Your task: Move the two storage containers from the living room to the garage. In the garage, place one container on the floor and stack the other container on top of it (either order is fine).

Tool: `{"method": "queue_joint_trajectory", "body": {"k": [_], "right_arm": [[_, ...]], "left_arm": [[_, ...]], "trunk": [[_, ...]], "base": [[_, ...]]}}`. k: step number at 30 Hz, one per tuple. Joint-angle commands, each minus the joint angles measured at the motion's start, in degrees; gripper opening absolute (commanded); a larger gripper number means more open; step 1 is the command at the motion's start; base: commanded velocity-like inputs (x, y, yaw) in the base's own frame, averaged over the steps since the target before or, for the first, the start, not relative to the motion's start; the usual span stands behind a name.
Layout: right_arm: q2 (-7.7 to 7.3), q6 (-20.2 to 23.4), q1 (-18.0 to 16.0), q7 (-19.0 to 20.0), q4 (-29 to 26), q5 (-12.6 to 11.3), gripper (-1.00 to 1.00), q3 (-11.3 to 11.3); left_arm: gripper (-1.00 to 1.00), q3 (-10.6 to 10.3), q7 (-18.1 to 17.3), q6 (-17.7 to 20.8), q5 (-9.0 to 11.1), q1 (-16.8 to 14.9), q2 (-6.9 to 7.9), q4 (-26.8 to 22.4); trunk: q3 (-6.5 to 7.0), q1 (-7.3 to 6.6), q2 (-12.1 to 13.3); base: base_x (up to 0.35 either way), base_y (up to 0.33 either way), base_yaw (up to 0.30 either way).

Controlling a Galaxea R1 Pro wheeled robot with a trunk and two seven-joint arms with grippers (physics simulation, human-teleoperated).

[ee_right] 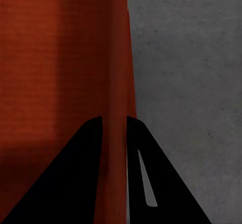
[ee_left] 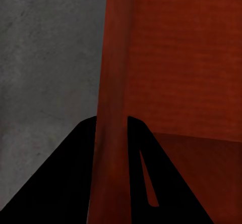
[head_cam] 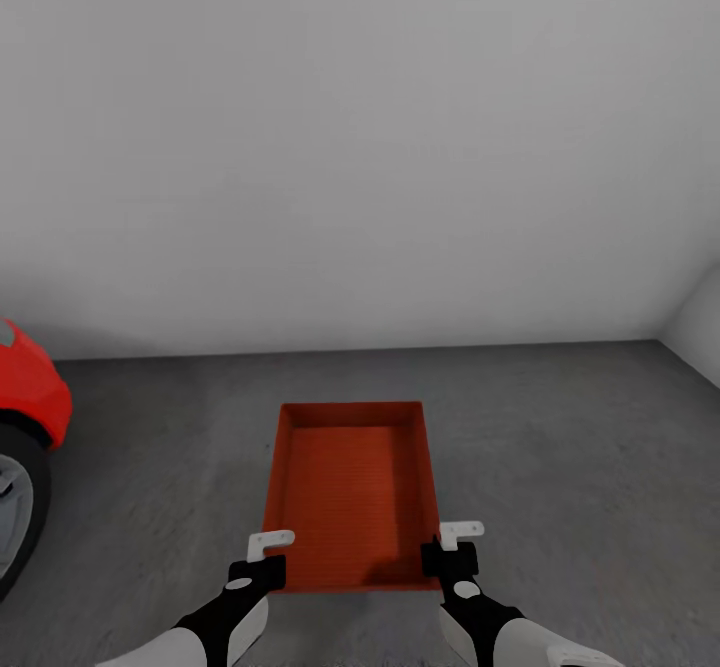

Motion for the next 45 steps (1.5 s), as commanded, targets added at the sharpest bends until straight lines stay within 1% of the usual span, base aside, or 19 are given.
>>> {"method": "queue_joint_trajectory", "body": {"k": [1, 17, 38, 45], "right_arm": [[0.04, 0.1, -0.1, 0.4, 0.0, 2.0, -1.0, -2.8], [0.0, 0.1, -0.1, 0.4, 0.0, 2.0, -1.0, -2.8], [0.01, 0.2, -0.1, 0.4, 0.0, 1.9, -1.0, -2.8], [0.01, 0.2, -0.1, 0.4, 0.0, 1.9, -1.0, -2.8]], "left_arm": [[-1.0, 0.3, 0.5, -0.1, 0.7, 0.0, 0.31, 0.0], [-1.0, 0.3, 0.6, -0.1, 0.7, 0.0, 0.31, 0.0], [-1.0, 0.3, 0.5, -0.1, 0.7, 0.0, 0.31, 0.0], [-1.0, 0.3, 0.6, -0.1, 0.7, 0.0, 0.31, 0.0]], "trunk": [[-0.16, 0.01, -0.1], [-1.48, 0.01, -0.1], [-1.52, 0.01, -0.1], [-1.52, 0.01, -0.1]], "base": [[0.0, 0.0, 0.0], [0.018, 0.0, 0.0], [0.301, 0.0, 0.0], [0.065, 0.0, 0.0]]}}
